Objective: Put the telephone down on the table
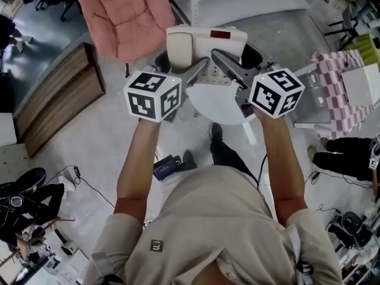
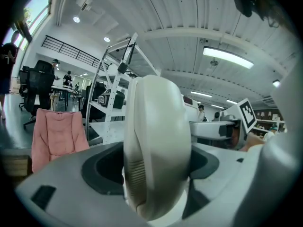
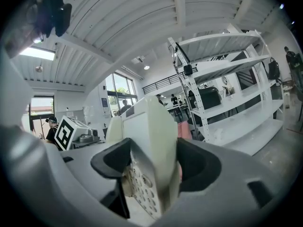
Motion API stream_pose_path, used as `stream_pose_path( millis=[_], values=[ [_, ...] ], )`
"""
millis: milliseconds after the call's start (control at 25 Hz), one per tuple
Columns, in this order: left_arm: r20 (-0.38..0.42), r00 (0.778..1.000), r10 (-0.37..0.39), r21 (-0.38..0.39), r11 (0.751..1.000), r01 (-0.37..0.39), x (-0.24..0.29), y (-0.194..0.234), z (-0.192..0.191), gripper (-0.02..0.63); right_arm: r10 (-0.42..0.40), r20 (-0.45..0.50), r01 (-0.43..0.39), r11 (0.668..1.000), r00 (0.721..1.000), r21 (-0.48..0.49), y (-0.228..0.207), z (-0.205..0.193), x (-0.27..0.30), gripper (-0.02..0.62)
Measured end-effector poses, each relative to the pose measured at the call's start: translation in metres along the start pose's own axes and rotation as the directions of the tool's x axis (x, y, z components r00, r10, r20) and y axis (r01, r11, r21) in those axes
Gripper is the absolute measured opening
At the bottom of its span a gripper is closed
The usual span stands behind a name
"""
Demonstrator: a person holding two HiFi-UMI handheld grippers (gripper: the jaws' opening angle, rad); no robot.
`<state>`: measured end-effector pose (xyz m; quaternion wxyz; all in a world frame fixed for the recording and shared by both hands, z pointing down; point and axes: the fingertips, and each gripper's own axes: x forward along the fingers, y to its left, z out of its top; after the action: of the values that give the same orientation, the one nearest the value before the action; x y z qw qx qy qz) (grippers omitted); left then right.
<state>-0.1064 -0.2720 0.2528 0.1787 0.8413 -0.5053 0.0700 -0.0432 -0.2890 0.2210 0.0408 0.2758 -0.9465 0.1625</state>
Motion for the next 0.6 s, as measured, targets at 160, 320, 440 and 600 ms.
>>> stream_pose_path(
  millis=[160, 320, 440, 600],
  values=[
    [-0.028, 1.000, 0.009, -0.017, 1.000, -0.010, 0.021, 0.012, -0.012, 0.364, 0.007, -0.016, -0.006, 1.000, 1.000, 0.025, -0.022, -0.013, 0.013, 0.293],
    [-0.064, 0.998, 0.020, -0.035, 0.999, -0.022, 0.043, 0.028, -0.031, 0.362, 0.022, -0.039, -0.020, 0.998, 0.999, 0.054, -0.044, -0.033, 0.030, 0.293],
    [-0.097, 0.995, 0.029, -0.049, 0.998, -0.034, 0.061, 0.043, -0.047, 0.363, 0.034, -0.062, -0.029, 0.996, 0.998, 0.086, -0.062, -0.052, 0.046, 0.293],
    [-0.138, 0.990, 0.040, -0.072, 0.996, -0.051, 0.086, 0.060, -0.075, 0.362, 0.045, -0.088, -0.034, 0.991, 0.995, 0.126, -0.089, -0.081, 0.063, 0.293]
  ],
)
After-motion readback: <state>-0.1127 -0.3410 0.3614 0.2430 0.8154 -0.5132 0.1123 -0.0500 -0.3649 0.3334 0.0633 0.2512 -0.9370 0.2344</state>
